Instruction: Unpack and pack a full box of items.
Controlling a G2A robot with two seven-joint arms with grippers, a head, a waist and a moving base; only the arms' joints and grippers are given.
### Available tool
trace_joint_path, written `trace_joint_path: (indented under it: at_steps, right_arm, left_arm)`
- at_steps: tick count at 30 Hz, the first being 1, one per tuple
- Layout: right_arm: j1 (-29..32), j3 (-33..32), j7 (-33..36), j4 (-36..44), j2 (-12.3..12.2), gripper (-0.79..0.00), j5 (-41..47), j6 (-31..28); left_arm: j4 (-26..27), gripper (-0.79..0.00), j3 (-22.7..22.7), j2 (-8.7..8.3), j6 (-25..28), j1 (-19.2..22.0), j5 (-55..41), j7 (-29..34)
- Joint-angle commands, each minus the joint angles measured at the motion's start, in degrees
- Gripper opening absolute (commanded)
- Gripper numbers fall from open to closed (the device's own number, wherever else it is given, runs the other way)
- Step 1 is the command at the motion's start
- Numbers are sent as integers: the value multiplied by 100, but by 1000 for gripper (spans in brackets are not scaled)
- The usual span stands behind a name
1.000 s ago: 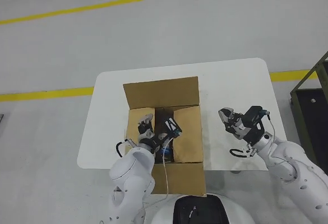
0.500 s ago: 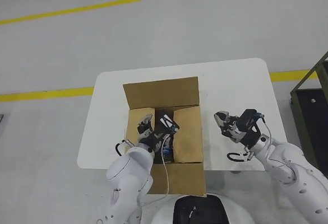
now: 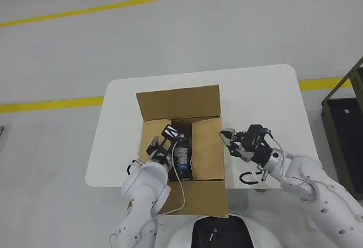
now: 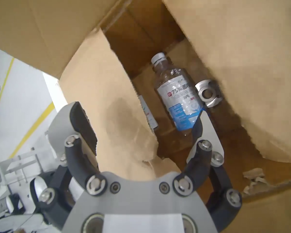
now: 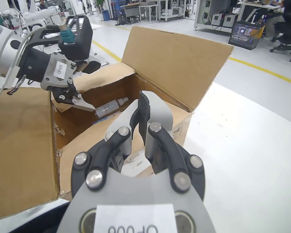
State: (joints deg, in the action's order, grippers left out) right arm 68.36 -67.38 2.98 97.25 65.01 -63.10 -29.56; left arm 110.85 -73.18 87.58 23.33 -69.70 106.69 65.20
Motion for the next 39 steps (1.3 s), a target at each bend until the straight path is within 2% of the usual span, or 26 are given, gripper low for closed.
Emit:
trace_joint_path:
  at_steps: [1,5,8,17,26,30,32,34,39]
  right_arm:
    - [-76,128,46,-28,22,-785,-84,28]
    - [-202,354,99,-141,68,-785,-279,107]
    - [-283,472,195,-307,99,-785,-310,154]
    - [-469,587,655,-505,153,-785,-349,374]
    - [-564,528,754,-553,170,-785,-331,372]
    - [-603,504,809,-588,174,-785,-347,351]
    - [-614,503,815,-601,178,-785,-339,342]
    - [-625,500,824,-597,184,-785,-333,353]
    - [-640,496,827,-608,197,-785,-359,421]
  left_arm:
    - [-63,0,48,-5,-31,33,190,118]
    - [-92,-25,86,-6,-144,56,270,230]
    - [-6,0,88,-14,-197,45,374,262]
    - [233,0,16,-51,-248,-15,781,324]
    - [816,0,-254,-91,-177,-13,994,346]
    - [1118,0,-448,-119,10,2,1046,344]
    - [1230,0,-634,-109,-52,-22,639,411]
    - [1341,0,-849,-129,113,23,543,500]
    - [1227,0,-1309,-184,341,155,540,482]
